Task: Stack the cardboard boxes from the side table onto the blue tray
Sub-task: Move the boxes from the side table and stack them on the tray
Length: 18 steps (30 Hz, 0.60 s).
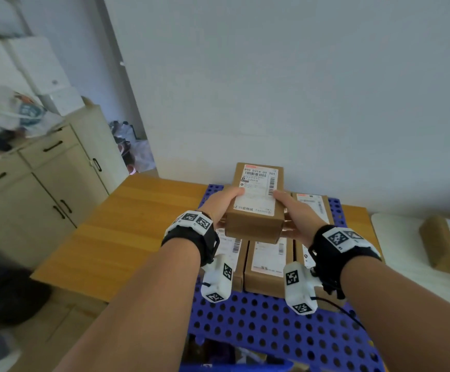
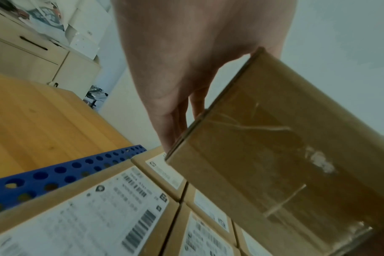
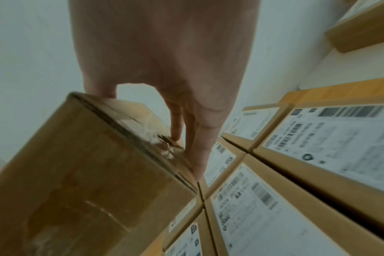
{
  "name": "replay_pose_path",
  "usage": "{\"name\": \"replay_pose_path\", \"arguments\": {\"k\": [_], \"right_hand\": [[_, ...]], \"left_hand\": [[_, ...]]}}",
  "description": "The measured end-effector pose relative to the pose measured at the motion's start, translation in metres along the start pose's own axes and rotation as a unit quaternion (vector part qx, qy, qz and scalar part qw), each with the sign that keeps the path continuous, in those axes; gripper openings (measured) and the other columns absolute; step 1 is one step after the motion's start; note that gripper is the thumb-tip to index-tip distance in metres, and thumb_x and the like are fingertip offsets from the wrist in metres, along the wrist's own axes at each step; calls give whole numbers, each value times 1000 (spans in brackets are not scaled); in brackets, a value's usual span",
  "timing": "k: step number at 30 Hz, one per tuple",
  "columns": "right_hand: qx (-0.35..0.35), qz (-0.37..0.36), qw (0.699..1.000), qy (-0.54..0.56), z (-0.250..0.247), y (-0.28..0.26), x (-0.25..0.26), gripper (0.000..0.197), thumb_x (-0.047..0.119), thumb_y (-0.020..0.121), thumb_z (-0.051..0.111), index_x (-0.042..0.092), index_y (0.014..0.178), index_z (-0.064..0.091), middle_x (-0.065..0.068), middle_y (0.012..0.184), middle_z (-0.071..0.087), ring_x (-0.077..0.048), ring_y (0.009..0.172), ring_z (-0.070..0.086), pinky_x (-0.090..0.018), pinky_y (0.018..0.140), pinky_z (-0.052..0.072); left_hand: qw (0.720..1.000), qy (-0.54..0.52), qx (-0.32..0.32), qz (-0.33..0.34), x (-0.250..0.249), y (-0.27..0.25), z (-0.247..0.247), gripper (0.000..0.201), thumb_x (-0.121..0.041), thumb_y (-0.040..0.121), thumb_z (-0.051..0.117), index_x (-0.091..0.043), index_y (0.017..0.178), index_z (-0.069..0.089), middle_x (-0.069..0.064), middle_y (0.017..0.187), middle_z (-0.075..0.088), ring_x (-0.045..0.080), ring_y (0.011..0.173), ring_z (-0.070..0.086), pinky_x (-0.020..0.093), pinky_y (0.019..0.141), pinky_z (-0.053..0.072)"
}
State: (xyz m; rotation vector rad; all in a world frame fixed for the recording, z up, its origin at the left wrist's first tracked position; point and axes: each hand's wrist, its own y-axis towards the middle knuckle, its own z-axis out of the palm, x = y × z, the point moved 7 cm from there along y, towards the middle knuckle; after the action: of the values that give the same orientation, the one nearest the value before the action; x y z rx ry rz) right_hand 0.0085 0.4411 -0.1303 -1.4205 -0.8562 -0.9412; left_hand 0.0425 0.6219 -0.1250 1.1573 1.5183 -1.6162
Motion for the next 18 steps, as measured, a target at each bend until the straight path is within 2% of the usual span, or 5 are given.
{"name": "replay_pose_path", "arguments": {"k": [2,5,10,13,18], "right_hand": [[12,4,1000,-6,9,15,6,45,49,85,66,14,112,65,-10,101,74,-28,94,71,-46,90,57],[34,12,999,-15,18,41,17,42,45,87,66,14,116,63,-10,106,72,-27,98,70,-44,88,57],[44,31,998,-40,25,87,29,41,45,90,63,13,115,64,-9,107,71,-27,101,67,-44,91,56],[51,43,996,-60,31,107,28,38,43,92,61,14,116,63,-8,106,71,-27,101,67,-43,90,55],[52,79,993,-75,40,125,11,36,41,94,59,15,118,62,-6,105,70,-24,97,66,-39,83,57]], "left_hand": [[1000,9,-6,7,-7,14,-9,23,-40,89,61,-20,92,69,5,91,75,24,86,68,40,90,50],[1000,25,-11,6,-18,38,-16,49,-47,71,66,-14,107,69,13,109,74,34,108,67,50,104,47],[999,38,-28,-14,-23,83,-25,60,-53,66,61,-12,111,67,15,114,72,34,109,67,52,102,48],[998,41,-40,-25,-15,106,-32,53,-52,69,63,-16,106,68,12,109,74,33,109,67,52,103,48],[997,44,-32,-54,2,123,-36,22,-39,92,60,-18,93,66,10,103,73,30,101,67,44,101,49]]}}
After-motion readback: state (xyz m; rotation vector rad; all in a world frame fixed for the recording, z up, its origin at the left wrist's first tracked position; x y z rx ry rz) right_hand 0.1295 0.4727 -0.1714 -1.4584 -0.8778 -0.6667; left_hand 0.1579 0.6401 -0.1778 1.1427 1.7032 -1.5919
